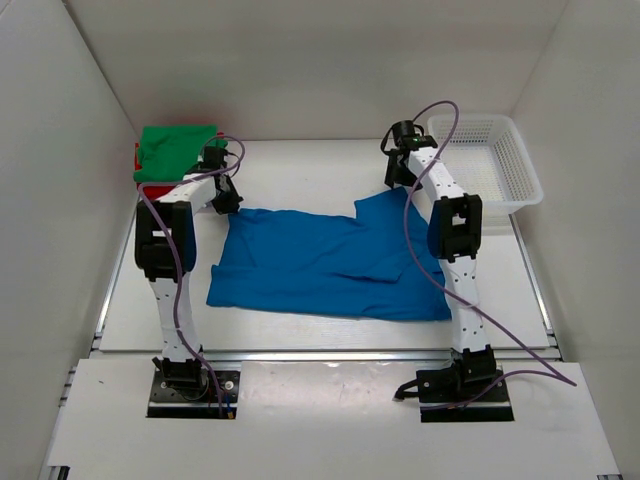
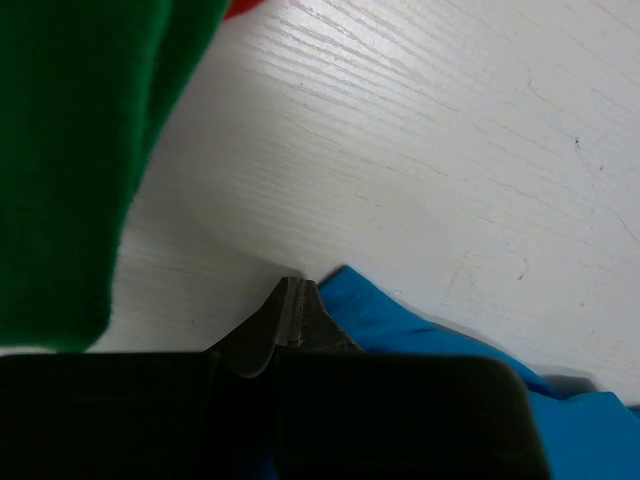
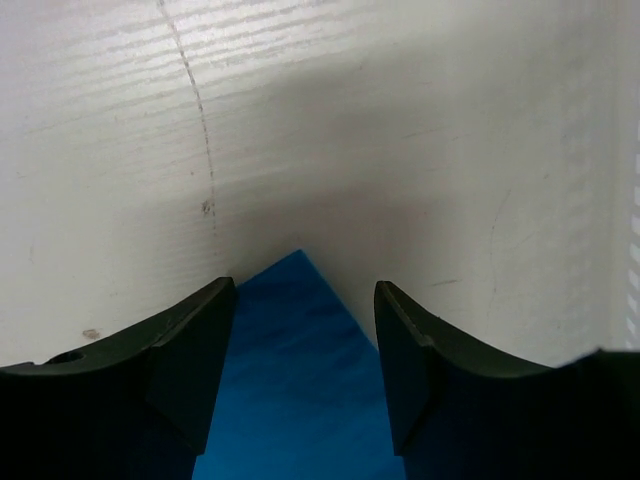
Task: Fold and stack the t-shirts
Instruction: Grap the side of the flattened tshirt furthest away from the robot with both arms
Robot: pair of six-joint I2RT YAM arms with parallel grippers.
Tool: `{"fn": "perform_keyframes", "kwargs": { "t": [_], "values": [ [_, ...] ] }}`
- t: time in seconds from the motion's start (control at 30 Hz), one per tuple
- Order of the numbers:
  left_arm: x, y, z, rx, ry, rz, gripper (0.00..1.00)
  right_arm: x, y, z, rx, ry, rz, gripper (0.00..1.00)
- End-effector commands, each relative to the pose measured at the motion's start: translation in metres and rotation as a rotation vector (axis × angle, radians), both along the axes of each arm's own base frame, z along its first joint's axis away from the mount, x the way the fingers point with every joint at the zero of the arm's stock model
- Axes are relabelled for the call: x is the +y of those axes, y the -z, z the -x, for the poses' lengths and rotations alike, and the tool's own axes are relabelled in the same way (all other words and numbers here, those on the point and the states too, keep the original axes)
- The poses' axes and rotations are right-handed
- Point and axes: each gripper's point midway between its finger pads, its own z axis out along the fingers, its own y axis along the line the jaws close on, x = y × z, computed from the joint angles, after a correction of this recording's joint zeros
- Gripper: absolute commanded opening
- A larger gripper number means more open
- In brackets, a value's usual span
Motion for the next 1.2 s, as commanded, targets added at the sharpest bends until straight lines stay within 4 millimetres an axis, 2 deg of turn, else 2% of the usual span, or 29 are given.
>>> {"fn": "perform_keyframes", "kwargs": {
  "t": [0.0, 0.1, 0.17, 0.23, 0.3, 0.43, 0.47, 0.5, 0.53, 0.57, 0.63, 0.7, 0.8, 0.97, 1.03, 1.07, 1.13, 1.17],
  "values": [
    [0.006, -0.04, -0.005, -0.08, -0.001, 0.011, 0.0, -0.002, 0.0, -0.008, -0.008, -0.012, -0.026, 0.55],
    [0.003, -0.04, -0.004, -0.077, 0.006, 0.009, 0.0, 0.002, 0.002, -0.015, -0.007, -0.031, -0.046, 0.5],
    [0.006, -0.038, -0.002, -0.073, -0.001, 0.008, 0.0, 0.004, 0.005, -0.019, -0.003, -0.037, -0.066, 0.42],
    [0.005, -0.038, 0.0, -0.071, 0.005, 0.004, 0.0, 0.007, 0.003, -0.018, 0.003, -0.033, -0.086, 0.14],
    [0.011, -0.039, 0.0, -0.074, -0.004, 0.0, 0.0, 0.005, -0.002, -0.018, -0.001, -0.028, -0.088, 0.0],
    [0.02, -0.043, 0.0, -0.077, -0.02, -0.012, 0.0, 0.0, -0.02, -0.023, -0.04, -0.028, -0.071, 0.0],
    [0.022, -0.045, -0.003, -0.082, -0.025, -0.009, 0.0, -0.005, -0.032, -0.026, -0.064, -0.022, -0.076, 0.0],
    [0.023, -0.046, -0.004, -0.084, -0.018, -0.012, 0.0, -0.001, -0.044, -0.027, -0.086, -0.027, -0.084, 0.0],
    [0.026, -0.048, -0.004, -0.083, -0.03, -0.009, 0.0, -0.007, -0.045, -0.028, -0.09, -0.024, -0.084, 0.0],
    [0.027, -0.05, -0.006, -0.089, -0.028, -0.015, 0.0, -0.01, -0.056, -0.031, -0.114, -0.029, -0.094, 0.0],
    [0.03, -0.052, -0.007, -0.089, -0.034, -0.018, 0.0, -0.012, -0.063, -0.032, -0.124, -0.033, -0.114, 0.02],
    [0.027, -0.052, -0.006, -0.089, -0.024, -0.01, 0.0, -0.015, -0.068, -0.033, -0.131, -0.047, -0.132, 0.21],
    [0.025, -0.052, -0.006, -0.092, -0.023, -0.014, 0.0, -0.015, -0.06, -0.031, -0.112, -0.049, -0.133, 0.33],
    [0.023, -0.046, -0.003, -0.08, -0.026, -0.009, 0.0, 0.002, -0.053, -0.026, -0.087, -0.07, -0.129, 0.4],
    [0.025, -0.047, -0.003, -0.083, -0.027, -0.004, 0.0, 0.012, -0.045, -0.023, -0.069, -0.079, -0.128, 0.46],
    [0.024, -0.046, -0.002, -0.08, -0.027, -0.006, 0.0, 0.016, -0.049, -0.022, -0.074, -0.086, -0.132, 0.48],
    [0.025, -0.047, -0.003, -0.083, -0.029, -0.007, 0.0, 0.025, -0.04, -0.016, -0.041, -0.095, -0.137, 0.57],
    [0.022, -0.047, -0.002, -0.08, -0.022, 0.002, 0.0, 0.022, -0.036, -0.015, -0.031, -0.085, -0.135, 0.58]
  ]
}}
